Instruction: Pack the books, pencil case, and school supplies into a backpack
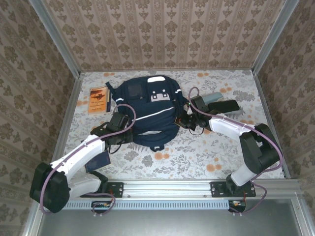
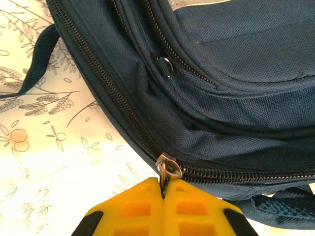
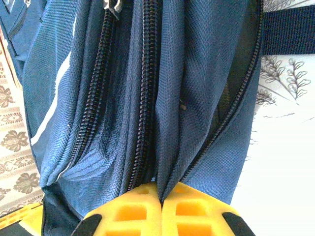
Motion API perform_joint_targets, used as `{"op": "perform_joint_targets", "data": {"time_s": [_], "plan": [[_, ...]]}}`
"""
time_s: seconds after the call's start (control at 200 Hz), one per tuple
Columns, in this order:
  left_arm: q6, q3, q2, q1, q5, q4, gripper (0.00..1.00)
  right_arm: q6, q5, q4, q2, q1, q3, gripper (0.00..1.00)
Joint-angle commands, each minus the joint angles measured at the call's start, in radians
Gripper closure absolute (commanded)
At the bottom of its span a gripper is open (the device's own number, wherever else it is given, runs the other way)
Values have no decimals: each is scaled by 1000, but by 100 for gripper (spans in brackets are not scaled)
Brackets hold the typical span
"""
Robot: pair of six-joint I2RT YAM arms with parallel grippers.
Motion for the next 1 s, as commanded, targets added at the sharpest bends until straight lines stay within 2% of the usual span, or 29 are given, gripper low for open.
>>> {"op": "perform_joint_targets", "data": {"time_s": [0.0, 0.015, 0.055, 0.105, 0.165, 0.23, 0.325, 0.4, 0.57, 0.68, 0.84, 0.995], "plan": [[78, 27, 3, 20, 40, 22, 100, -46, 70, -66, -52, -30, 7, 100], [85, 28, 3, 20, 50, 32, 100, -47, 62, -70, -53, -29, 10, 100], [100, 29, 3, 17, 86, 54, 100, -51, 49, -83, -62, -25, 21, 92], [115, 33, 3, 8, 109, 75, 100, -51, 65, -121, -79, -12, 36, 76], [130, 39, 6, -5, 136, 101, 100, -48, 123, -180, -102, 10, 56, 59], [143, 39, 7, -27, 160, 134, 100, -37, 218, -256, -125, 40, 80, 50], [147, 34, 18, -63, 193, 189, 100, 14, 385, -372, -154, 88, 108, 46], [150, 30, 34, -89, 215, 227, 100, 60, 439, -413, -169, 117, 114, 45], [169, 32, 81, -138, 280, 310, 100, 197, 310, -290, -129, 194, 119, 45], [193, 49, 109, -162, 294, 322, 100, 296, 254, -284, -56, 222, 186, 46], [200, 56, 137, -170, 302, 336, 100, 382, 247, -218, 31, 245, 239, 48], [193, 56, 151, -177, 296, 342, 100, 459, 271, -316, 127, 256, 307, 51]]}}
